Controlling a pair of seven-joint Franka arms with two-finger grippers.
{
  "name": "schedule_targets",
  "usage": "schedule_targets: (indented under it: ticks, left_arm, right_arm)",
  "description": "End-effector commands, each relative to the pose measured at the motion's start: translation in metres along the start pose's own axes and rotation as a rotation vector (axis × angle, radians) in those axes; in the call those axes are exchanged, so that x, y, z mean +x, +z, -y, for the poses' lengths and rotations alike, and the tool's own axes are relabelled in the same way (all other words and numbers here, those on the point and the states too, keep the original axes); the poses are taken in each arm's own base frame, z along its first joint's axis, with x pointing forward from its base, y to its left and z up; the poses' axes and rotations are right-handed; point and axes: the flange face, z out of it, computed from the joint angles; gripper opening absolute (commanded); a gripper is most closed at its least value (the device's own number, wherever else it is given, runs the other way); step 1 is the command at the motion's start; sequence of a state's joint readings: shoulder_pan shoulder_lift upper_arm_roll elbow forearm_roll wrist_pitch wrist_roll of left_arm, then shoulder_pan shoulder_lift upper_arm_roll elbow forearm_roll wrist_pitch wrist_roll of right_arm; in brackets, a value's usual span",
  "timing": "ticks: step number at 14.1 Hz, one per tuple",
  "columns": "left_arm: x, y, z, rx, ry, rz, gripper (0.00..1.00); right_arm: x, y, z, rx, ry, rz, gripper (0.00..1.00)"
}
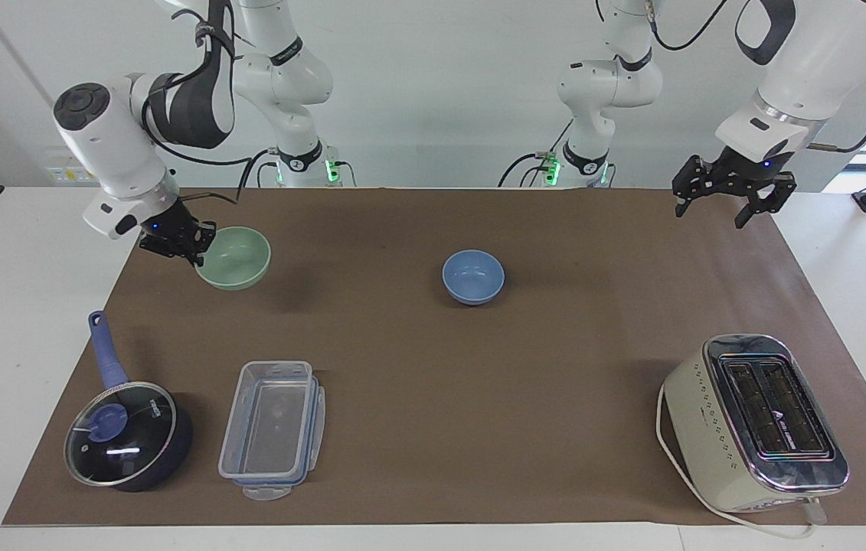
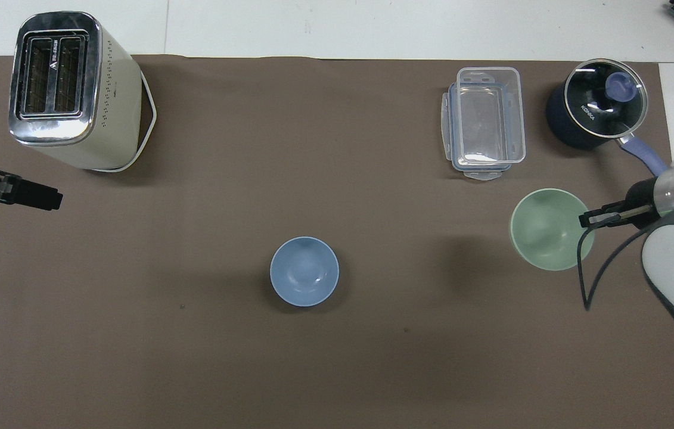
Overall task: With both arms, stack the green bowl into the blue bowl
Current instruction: 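Carry the green bowl with the right gripper over the blue bowl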
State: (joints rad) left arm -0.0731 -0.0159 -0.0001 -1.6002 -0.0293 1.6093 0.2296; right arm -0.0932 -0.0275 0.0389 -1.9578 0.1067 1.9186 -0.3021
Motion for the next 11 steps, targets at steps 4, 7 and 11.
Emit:
schedule_targets:
  ticks: [4, 7, 11]
  left_arm:
    - [-0.001, -0.005, 0.001, 0.009, -0.014, 0.01, 1.0]
    - [-0.001, -0.005, 0.0, 0.009, -0.012, 0.01, 1.0]
    - [-0.001, -0.005, 0.001, 0.009, -0.014, 0.01, 1.0]
  right_arm:
    - [0.027, 0.014, 0.126, 0.039, 0.053, 0.021, 0.0]
    - [0.034, 0.039, 0.21, 0.039, 0.071, 0.027, 0.0]
    - [0.029, 0.058, 0.283, 0.042, 0.137, 0.019, 0.0]
